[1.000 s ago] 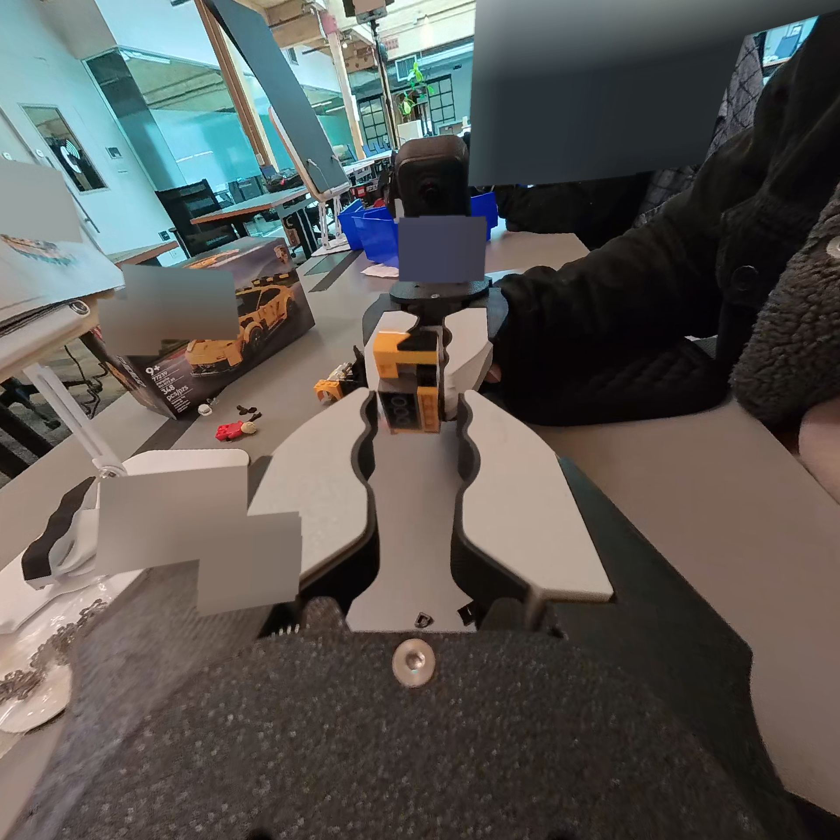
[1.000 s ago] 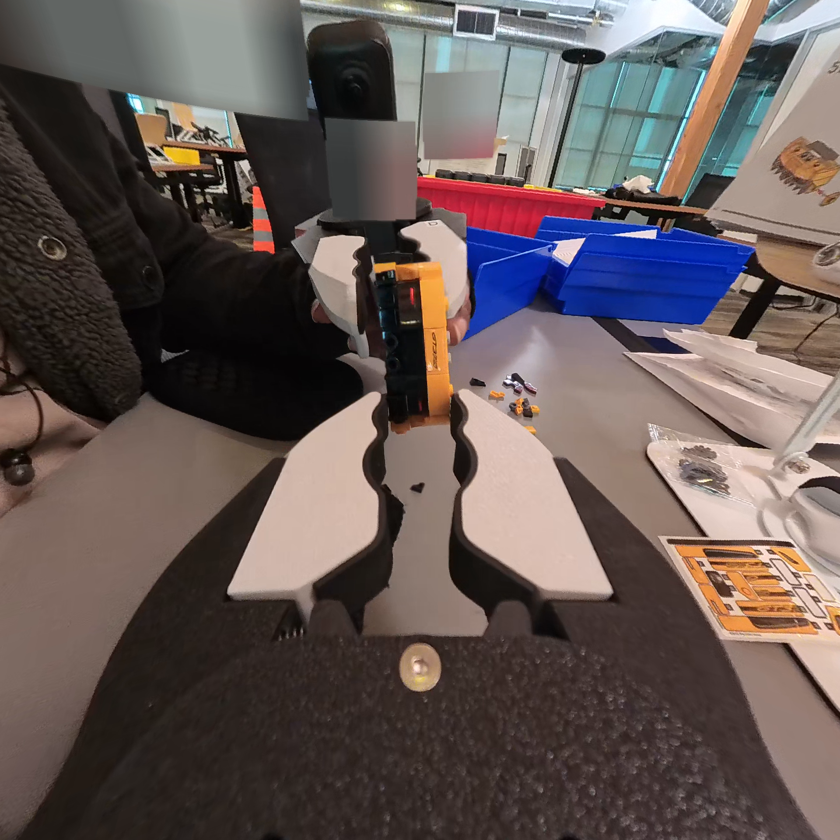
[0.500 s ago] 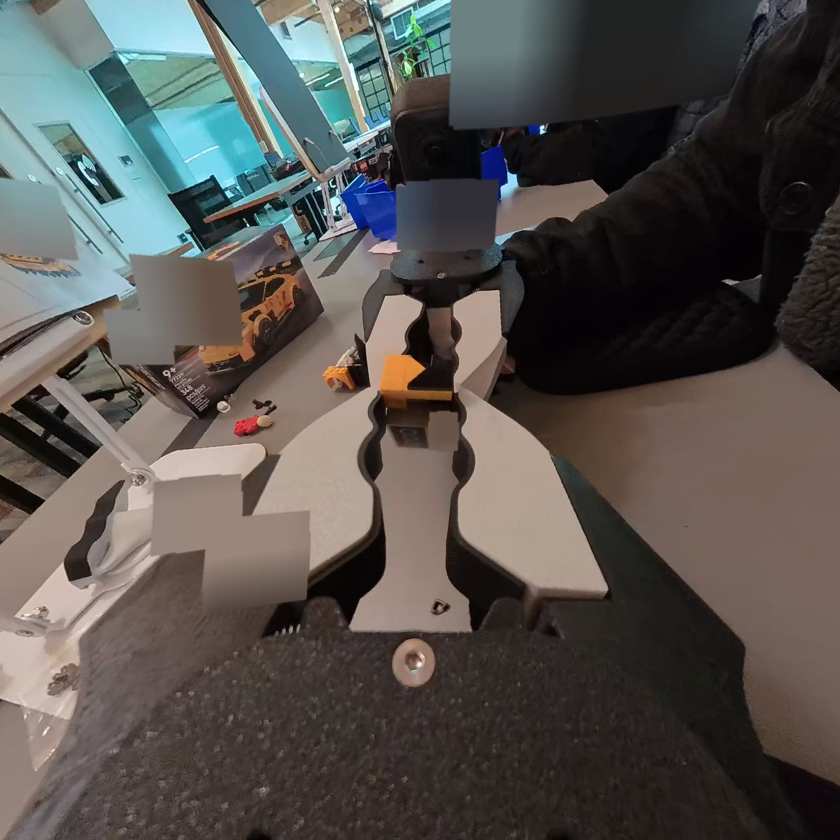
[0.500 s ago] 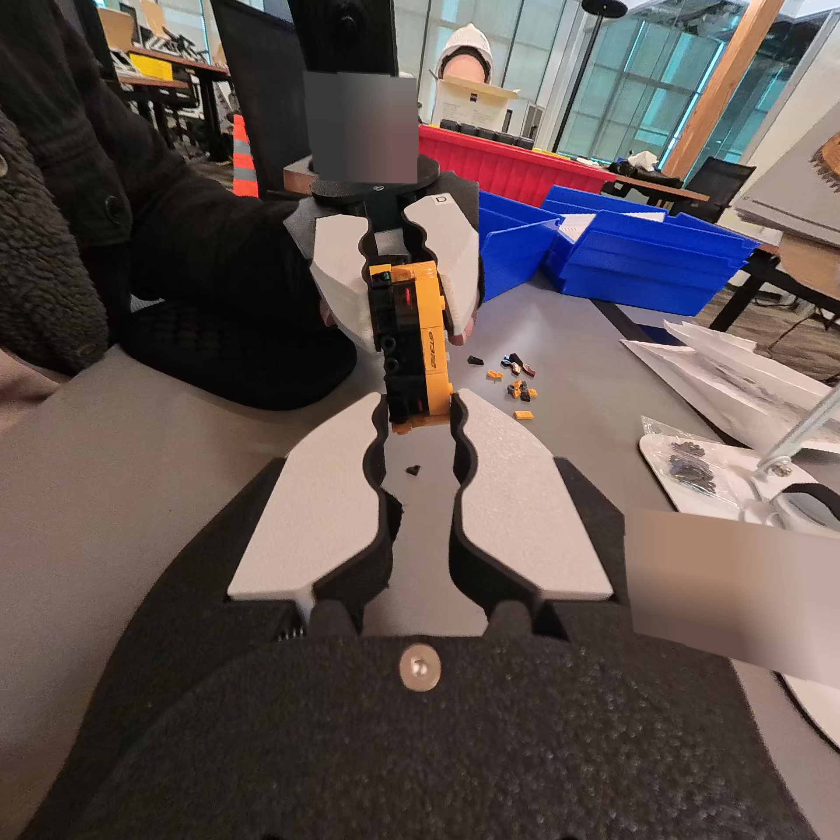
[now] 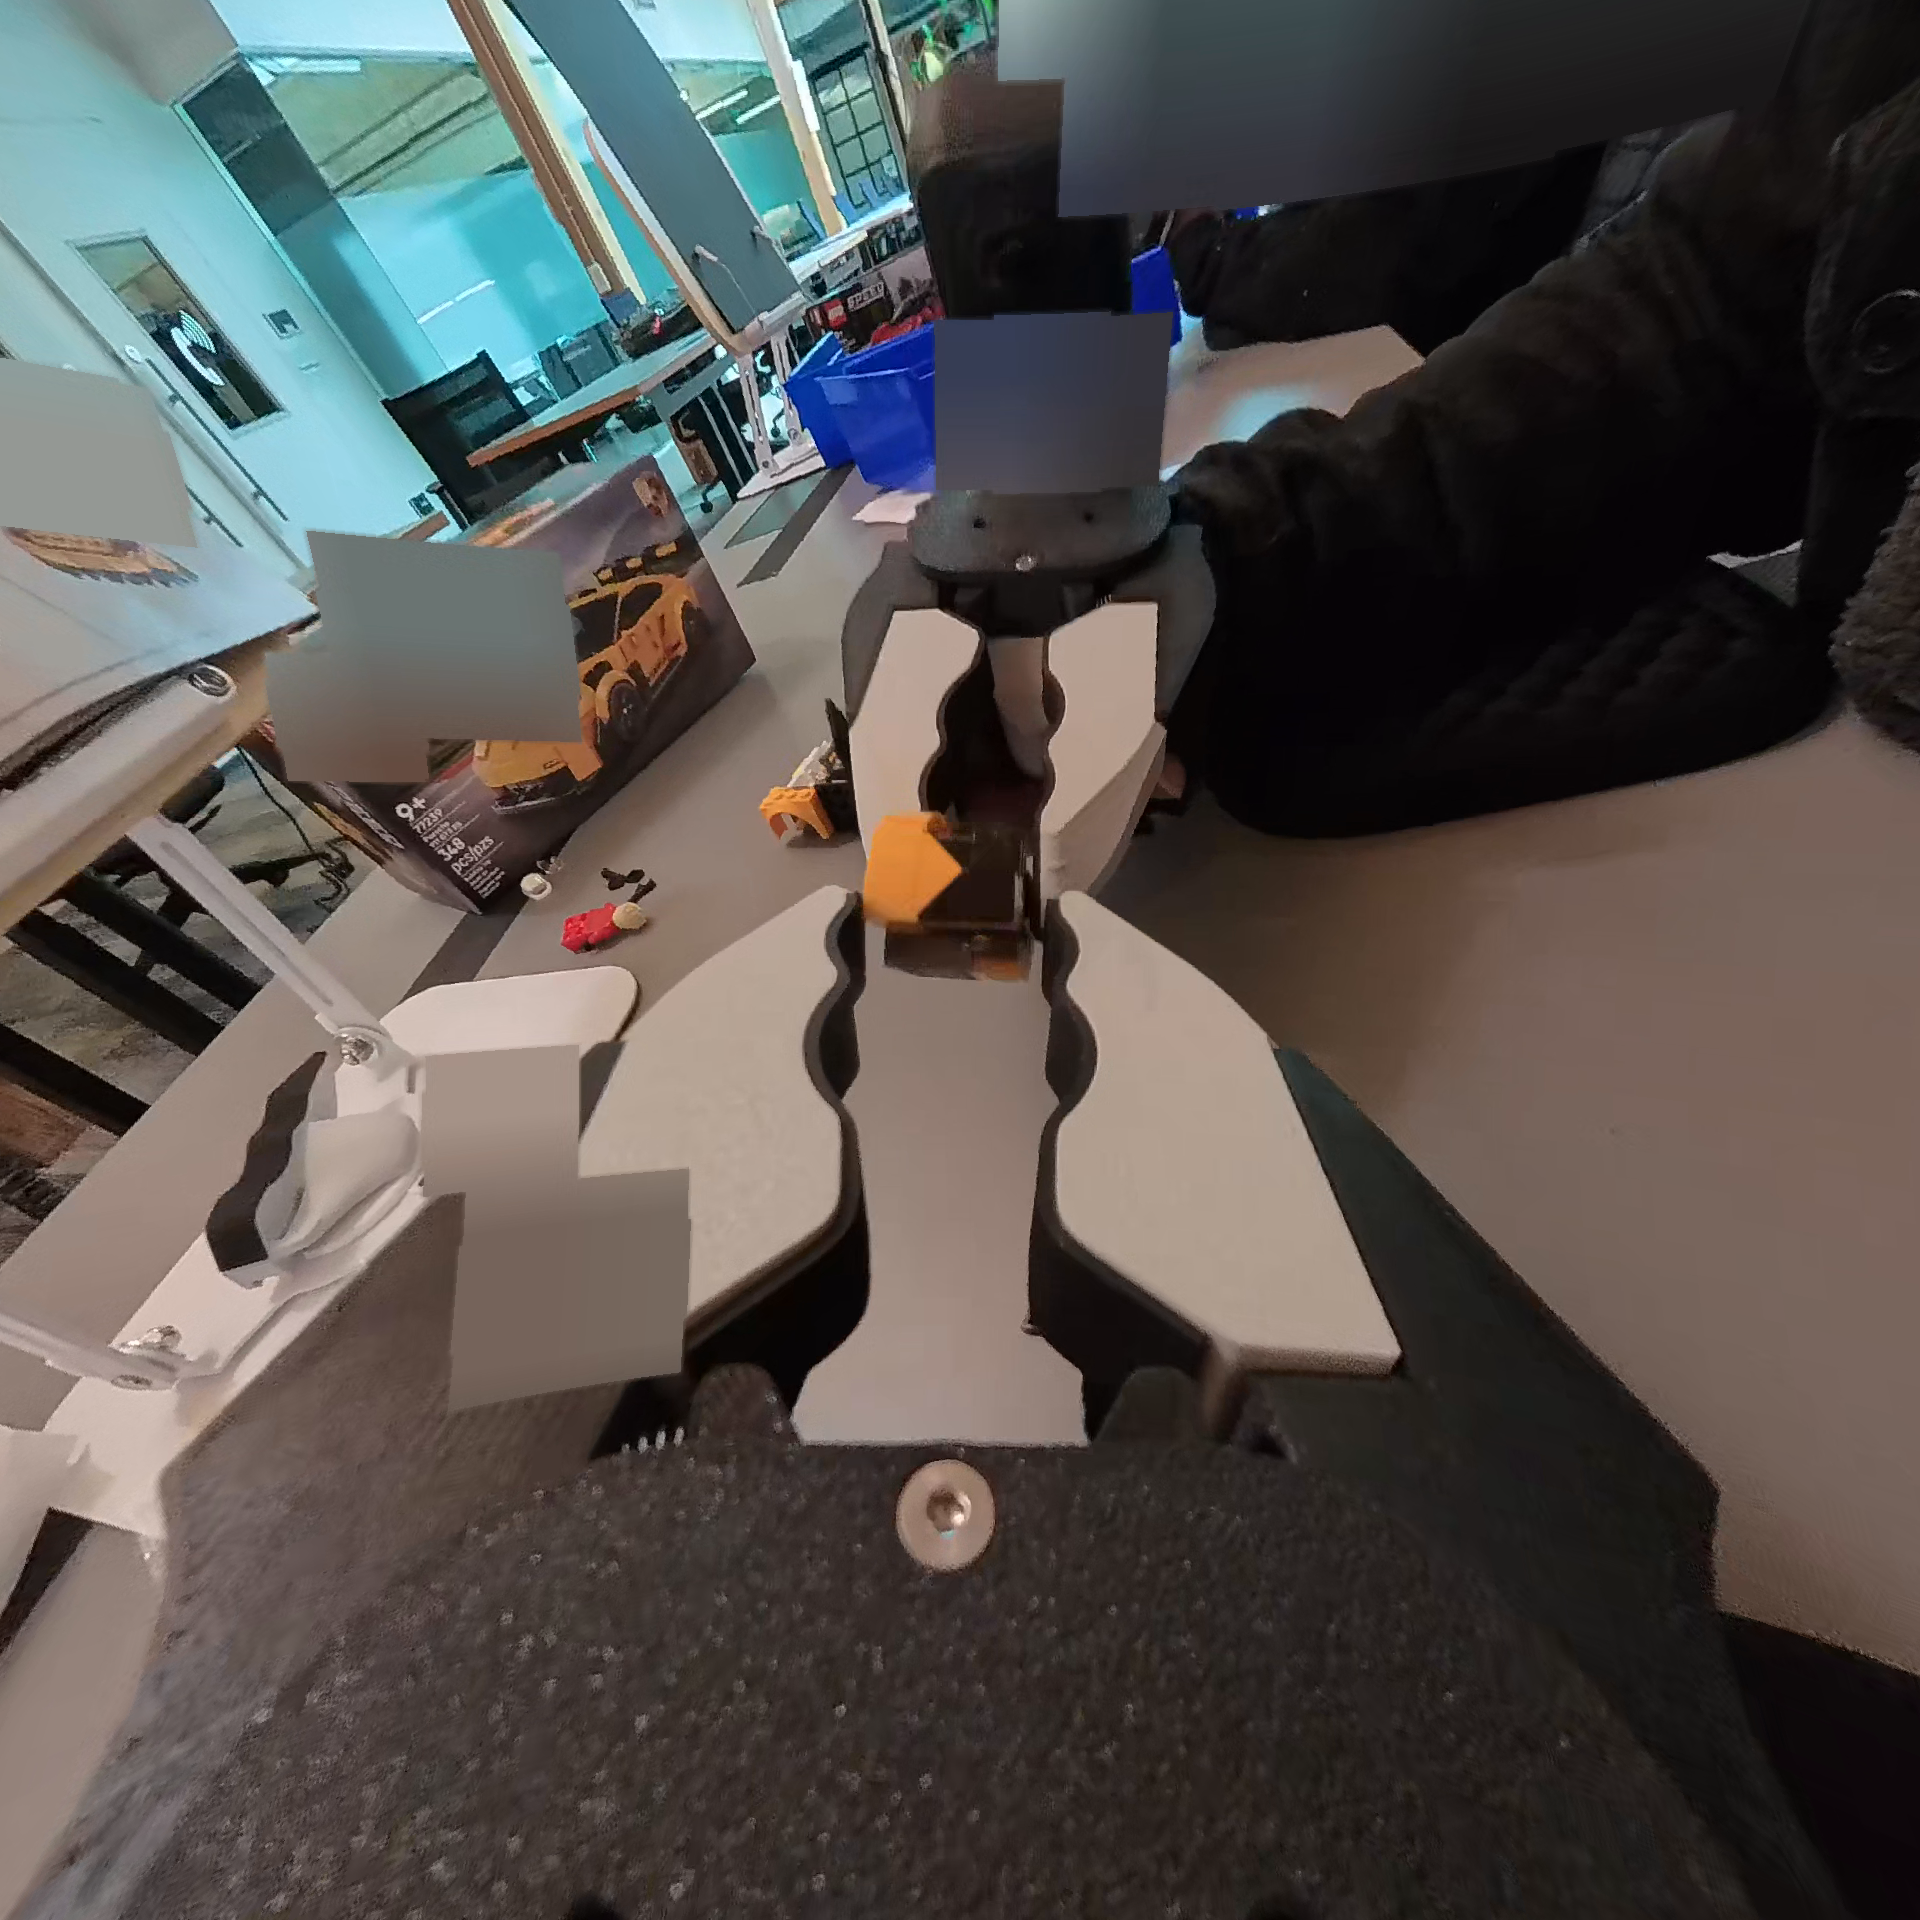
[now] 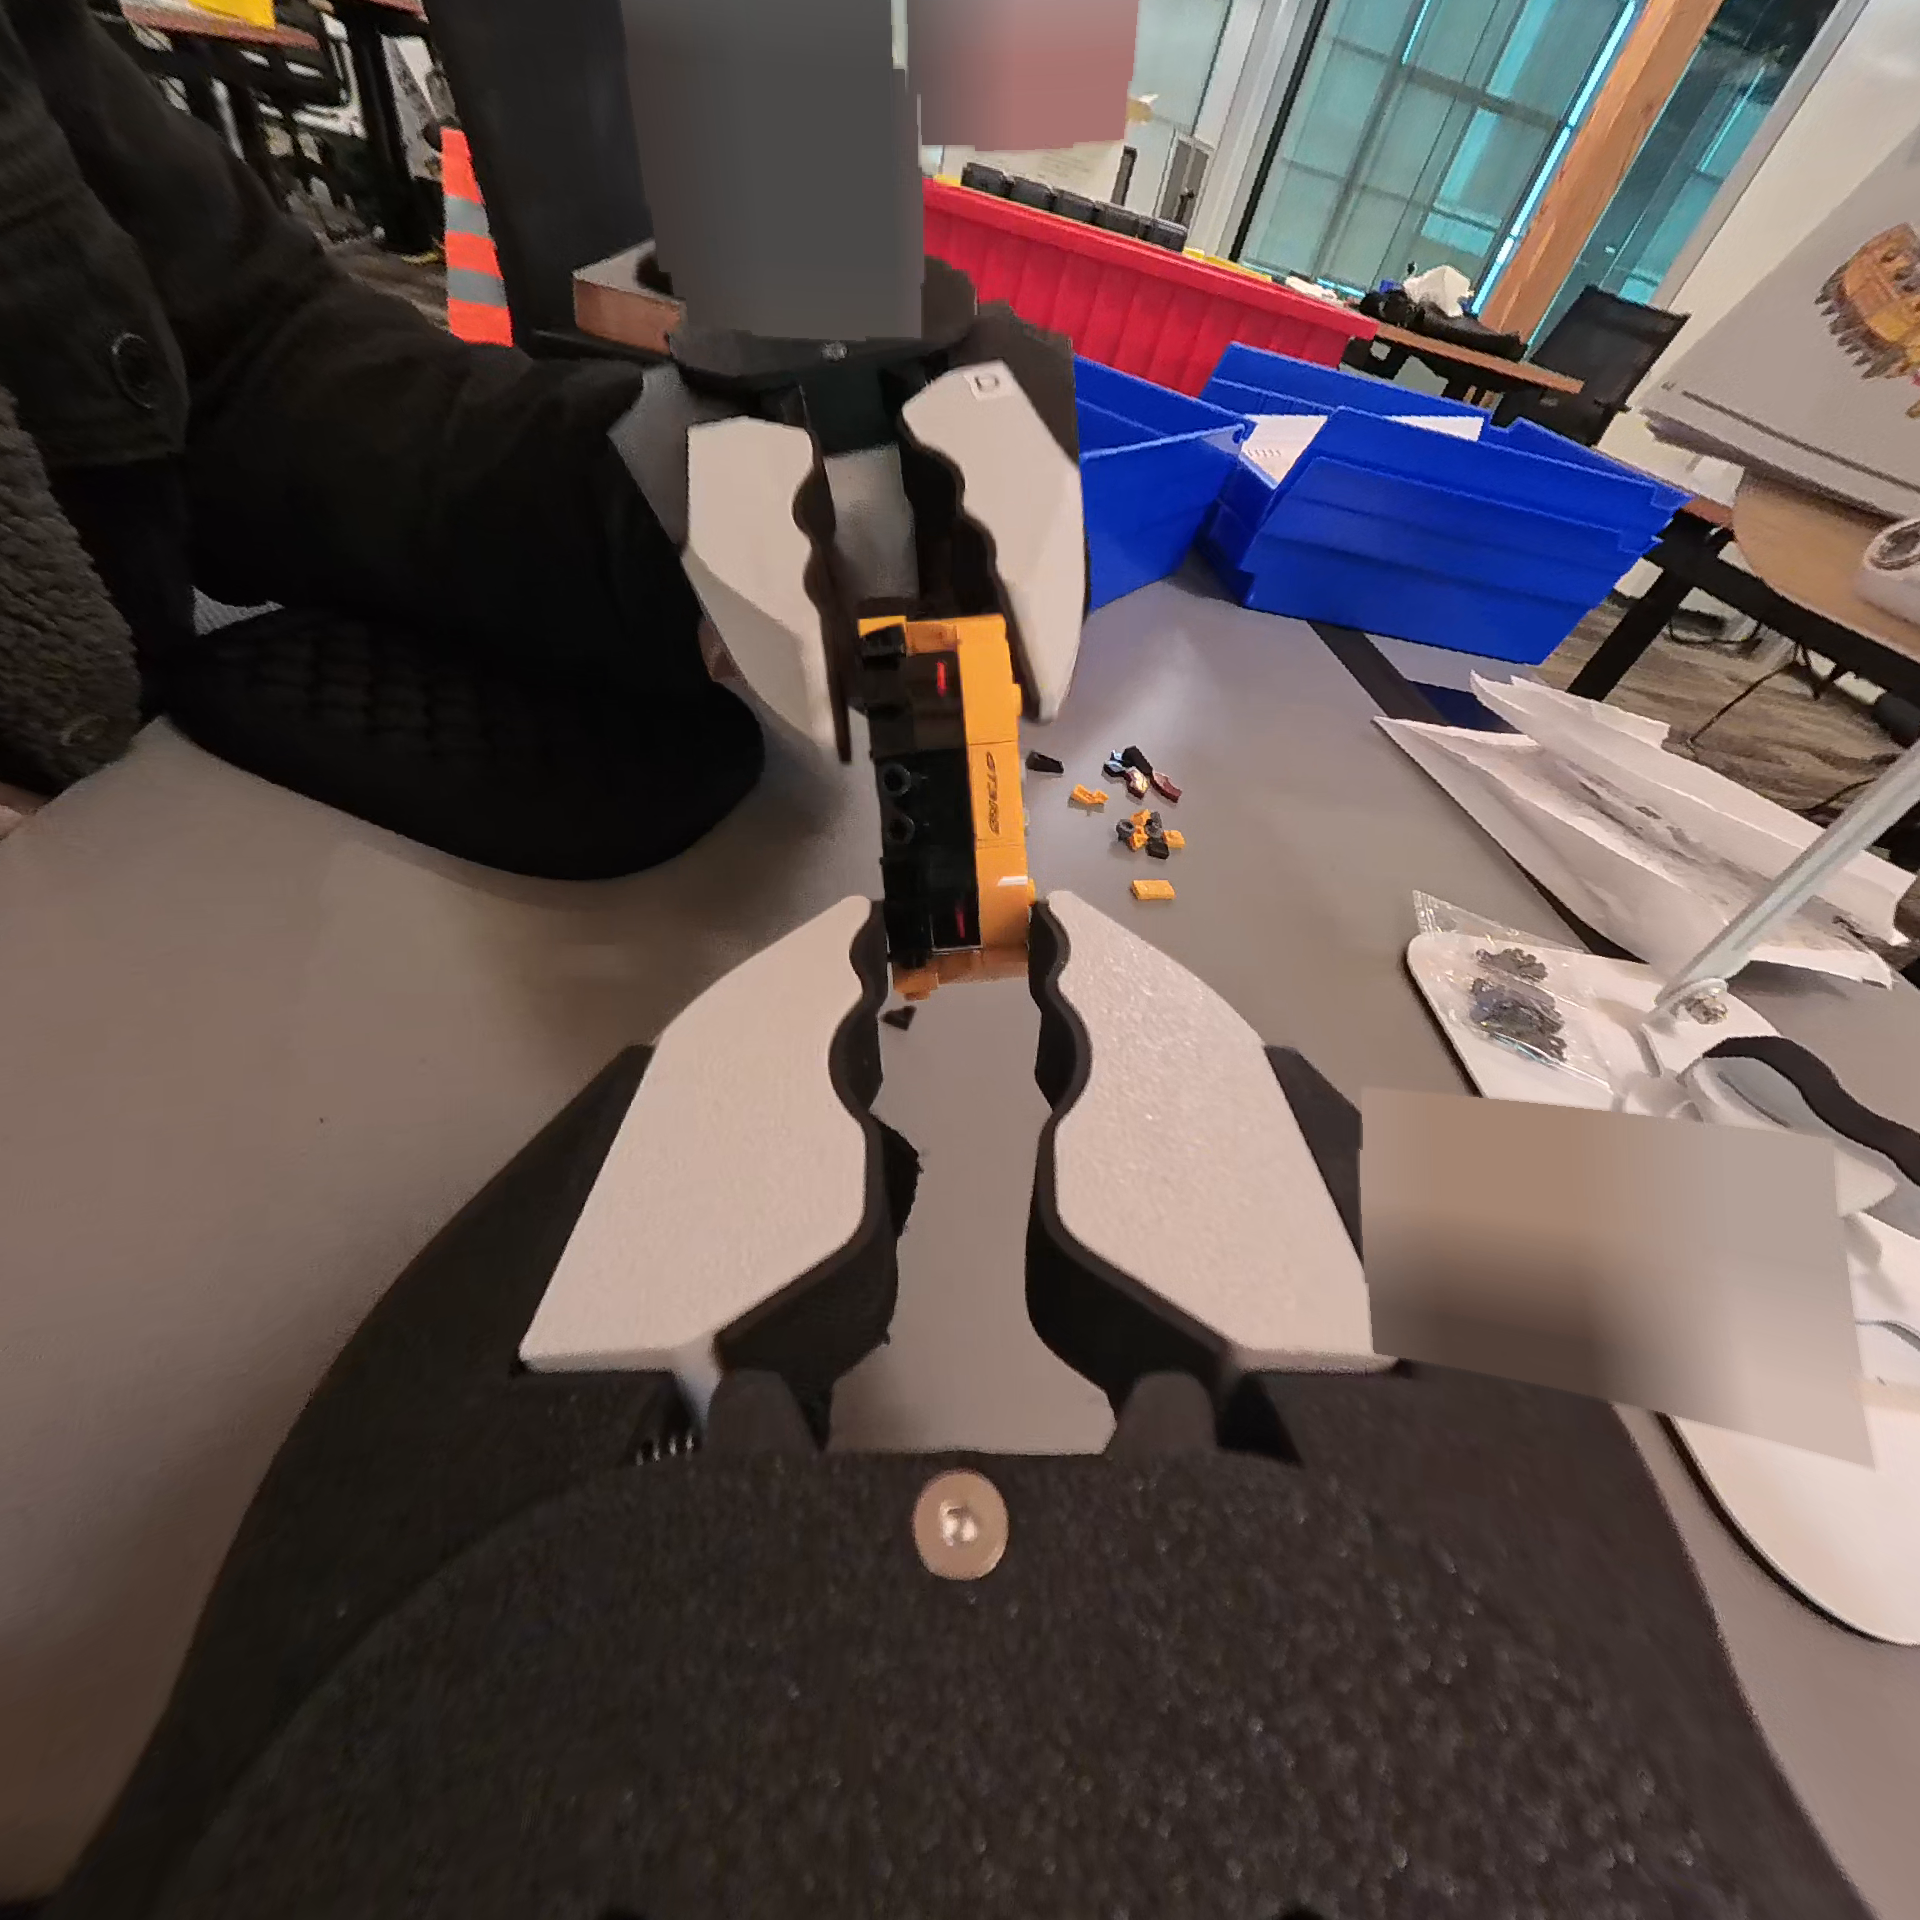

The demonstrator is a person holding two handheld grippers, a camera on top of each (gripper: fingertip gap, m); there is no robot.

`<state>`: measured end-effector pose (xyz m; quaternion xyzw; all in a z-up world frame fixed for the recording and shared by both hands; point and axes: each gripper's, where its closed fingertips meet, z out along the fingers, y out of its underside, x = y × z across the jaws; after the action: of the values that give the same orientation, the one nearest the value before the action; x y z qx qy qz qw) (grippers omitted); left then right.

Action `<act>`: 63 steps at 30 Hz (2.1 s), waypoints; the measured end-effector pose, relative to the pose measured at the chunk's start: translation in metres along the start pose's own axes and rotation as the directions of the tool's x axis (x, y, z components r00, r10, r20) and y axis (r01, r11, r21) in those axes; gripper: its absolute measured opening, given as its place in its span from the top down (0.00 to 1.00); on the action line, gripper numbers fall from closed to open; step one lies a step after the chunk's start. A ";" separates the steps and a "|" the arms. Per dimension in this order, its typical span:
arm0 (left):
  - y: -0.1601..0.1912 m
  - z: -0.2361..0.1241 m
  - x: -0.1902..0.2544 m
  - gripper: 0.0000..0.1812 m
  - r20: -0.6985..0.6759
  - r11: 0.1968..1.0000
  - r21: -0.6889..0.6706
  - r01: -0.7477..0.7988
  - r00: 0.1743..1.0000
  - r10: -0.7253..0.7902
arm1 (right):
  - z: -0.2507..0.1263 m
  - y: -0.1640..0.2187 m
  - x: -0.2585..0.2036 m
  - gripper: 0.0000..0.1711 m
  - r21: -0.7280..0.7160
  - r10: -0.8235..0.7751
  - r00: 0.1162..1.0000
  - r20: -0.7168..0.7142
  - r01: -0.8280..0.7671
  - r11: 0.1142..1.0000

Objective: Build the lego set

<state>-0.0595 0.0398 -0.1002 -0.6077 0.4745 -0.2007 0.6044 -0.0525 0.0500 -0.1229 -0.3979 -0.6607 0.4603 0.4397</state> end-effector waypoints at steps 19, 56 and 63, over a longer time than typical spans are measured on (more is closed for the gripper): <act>0.072 0.007 0.005 0.84 -0.056 0.947 -0.317 -0.043 0.998 0.026 | 0.001 0.000 -0.001 0.85 -0.041 -0.019 1.000 -0.010 0.018 0.999; 0.024 0.014 0.017 0.84 -0.097 0.997 -0.051 0.064 0.993 -0.069 | 0.016 -0.020 -0.017 0.85 -0.003 -0.031 0.999 -0.012 0.031 1.000; 0.025 0.014 0.016 0.84 -0.090 0.997 -0.049 0.062 0.994 -0.066 | 0.016 -0.020 -0.016 0.85 -0.002 -0.020 1.000 -0.016 0.020 1.000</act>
<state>-0.0489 0.0386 -0.1308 -0.6266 0.4865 -0.2365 0.5611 -0.0657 0.0258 -0.1102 -0.3954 -0.6615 0.4521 0.4492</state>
